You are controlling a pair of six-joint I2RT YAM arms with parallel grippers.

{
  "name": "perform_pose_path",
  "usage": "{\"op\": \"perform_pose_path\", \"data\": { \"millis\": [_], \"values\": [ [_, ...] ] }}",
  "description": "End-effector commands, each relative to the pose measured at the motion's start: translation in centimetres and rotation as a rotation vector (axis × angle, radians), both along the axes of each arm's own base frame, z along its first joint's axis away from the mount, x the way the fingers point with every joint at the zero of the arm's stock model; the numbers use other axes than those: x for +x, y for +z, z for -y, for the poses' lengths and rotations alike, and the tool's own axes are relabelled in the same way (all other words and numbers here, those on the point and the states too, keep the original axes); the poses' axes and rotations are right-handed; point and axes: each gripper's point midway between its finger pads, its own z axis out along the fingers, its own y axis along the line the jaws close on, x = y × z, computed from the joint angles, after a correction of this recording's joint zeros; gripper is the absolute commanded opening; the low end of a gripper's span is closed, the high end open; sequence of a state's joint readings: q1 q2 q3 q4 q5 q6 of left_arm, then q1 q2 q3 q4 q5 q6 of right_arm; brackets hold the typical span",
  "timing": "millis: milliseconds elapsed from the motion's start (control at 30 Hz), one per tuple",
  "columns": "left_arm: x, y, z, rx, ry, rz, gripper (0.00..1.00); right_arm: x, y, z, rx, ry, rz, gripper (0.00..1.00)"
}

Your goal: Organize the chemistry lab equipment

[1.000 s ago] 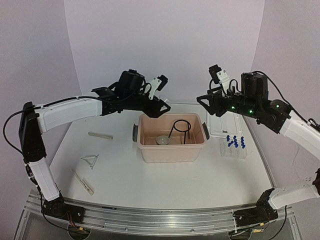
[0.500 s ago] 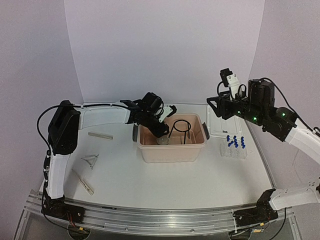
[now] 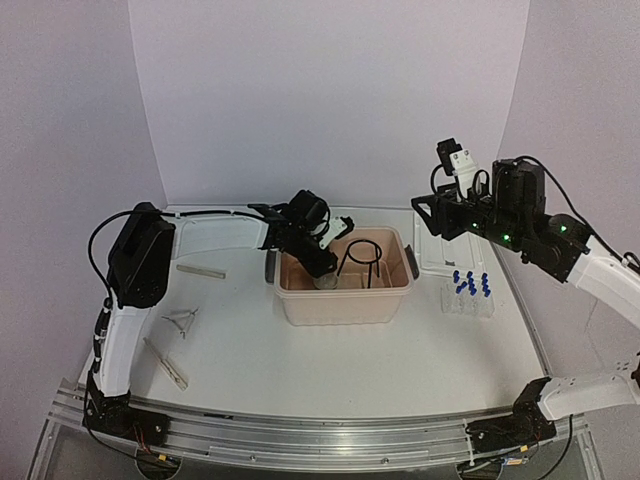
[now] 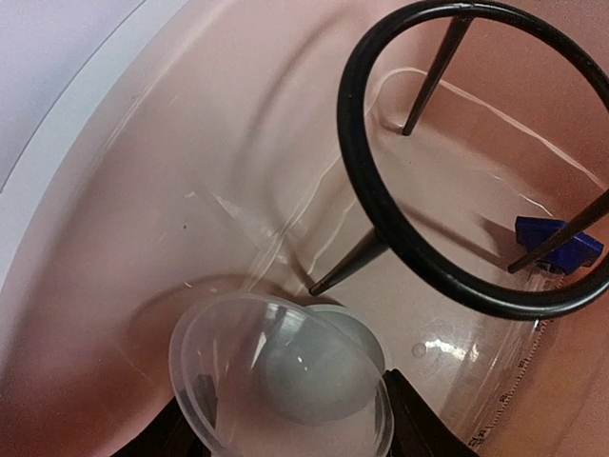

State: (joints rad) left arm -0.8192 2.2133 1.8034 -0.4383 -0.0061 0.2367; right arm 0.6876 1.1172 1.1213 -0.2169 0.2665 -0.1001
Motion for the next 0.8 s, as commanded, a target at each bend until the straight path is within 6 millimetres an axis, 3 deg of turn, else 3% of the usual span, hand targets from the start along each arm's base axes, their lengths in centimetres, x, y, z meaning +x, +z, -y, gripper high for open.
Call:
{"op": "perform_pose_path", "data": {
  "millis": [0,300,433,600,767],
  "values": [
    [1.0,1.5,0.2,-0.006,0.011,0.039,0.54,0.3,1.1,0.0,0.032,-0.011,0.033,0.62],
    [0.7,3.8,-0.2,-0.028,0.017,0.058,0.81,-0.3,1.4,-0.2,0.064,0.019,0.025,0.62],
    [0.6,5.2,-0.4,-0.042,0.024,0.071,0.86,-0.8,1.7,-0.3,0.085,0.036,0.024,0.62],
    [0.3,9.1,-0.7,-0.103,0.045,0.096,0.96,-1.4,2.1,-0.5,0.103,0.066,0.025,0.64],
    [-0.1,15.1,-2.5,-0.222,0.162,0.137,0.99,-1.5,1.7,-0.9,0.107,0.082,0.011,0.66]
  ]
}}
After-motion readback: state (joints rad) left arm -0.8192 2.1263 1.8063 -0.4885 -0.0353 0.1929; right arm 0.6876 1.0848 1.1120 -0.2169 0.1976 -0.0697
